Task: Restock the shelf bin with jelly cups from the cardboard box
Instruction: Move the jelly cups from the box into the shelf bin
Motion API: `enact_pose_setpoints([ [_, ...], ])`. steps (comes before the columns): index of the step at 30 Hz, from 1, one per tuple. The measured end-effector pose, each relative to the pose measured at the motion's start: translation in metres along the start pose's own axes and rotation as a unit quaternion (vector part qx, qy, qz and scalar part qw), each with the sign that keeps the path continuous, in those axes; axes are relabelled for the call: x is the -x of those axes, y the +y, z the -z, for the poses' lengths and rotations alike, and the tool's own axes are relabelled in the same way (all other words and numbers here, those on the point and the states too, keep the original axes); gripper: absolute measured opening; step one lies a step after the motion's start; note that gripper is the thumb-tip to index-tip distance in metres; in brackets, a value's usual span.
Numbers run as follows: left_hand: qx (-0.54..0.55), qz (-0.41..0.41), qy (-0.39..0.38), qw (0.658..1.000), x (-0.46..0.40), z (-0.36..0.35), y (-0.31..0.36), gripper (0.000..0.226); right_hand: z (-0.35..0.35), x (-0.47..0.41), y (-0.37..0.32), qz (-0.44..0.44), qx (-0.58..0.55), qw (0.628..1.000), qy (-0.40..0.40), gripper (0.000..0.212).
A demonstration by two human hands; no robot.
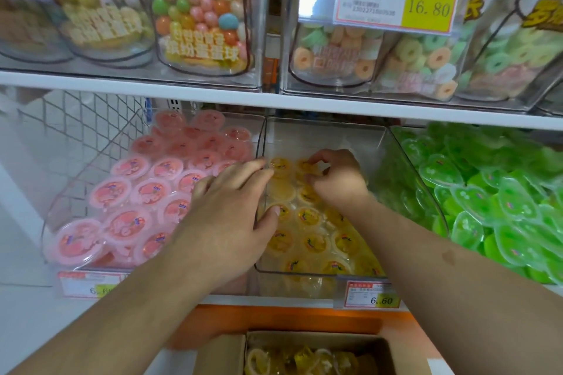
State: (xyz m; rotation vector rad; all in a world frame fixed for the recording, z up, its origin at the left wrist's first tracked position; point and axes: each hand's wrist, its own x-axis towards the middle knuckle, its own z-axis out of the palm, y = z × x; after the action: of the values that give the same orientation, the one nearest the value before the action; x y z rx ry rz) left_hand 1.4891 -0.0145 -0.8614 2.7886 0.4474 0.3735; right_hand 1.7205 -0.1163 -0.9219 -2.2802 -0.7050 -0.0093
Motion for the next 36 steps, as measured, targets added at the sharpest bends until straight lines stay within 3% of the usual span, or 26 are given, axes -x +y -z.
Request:
enact_pose_setpoints([
  [13, 0.003, 0.003, -0.002, 1.0, 0.0, -0.001, 0.0, 0.061, 0.003, 0.003, -0.004, -0.017, -0.065, 0.998, -0.018, 0.019],
  [24, 0.007, 0.006, -0.009, 1.0, 0.001, 0.001, -0.001, 0.063, 0.015, 0.014, -0.01, -0.011, -0.049, 0.999, -0.021, 0.025],
  [36, 0.059, -0.03, 0.033, 0.997, 0.062, 0.014, 0.036, 0.063, 0.084, 0.13, -0.043, 0.081, -0.073, 0.994, -0.025, 0.028],
])
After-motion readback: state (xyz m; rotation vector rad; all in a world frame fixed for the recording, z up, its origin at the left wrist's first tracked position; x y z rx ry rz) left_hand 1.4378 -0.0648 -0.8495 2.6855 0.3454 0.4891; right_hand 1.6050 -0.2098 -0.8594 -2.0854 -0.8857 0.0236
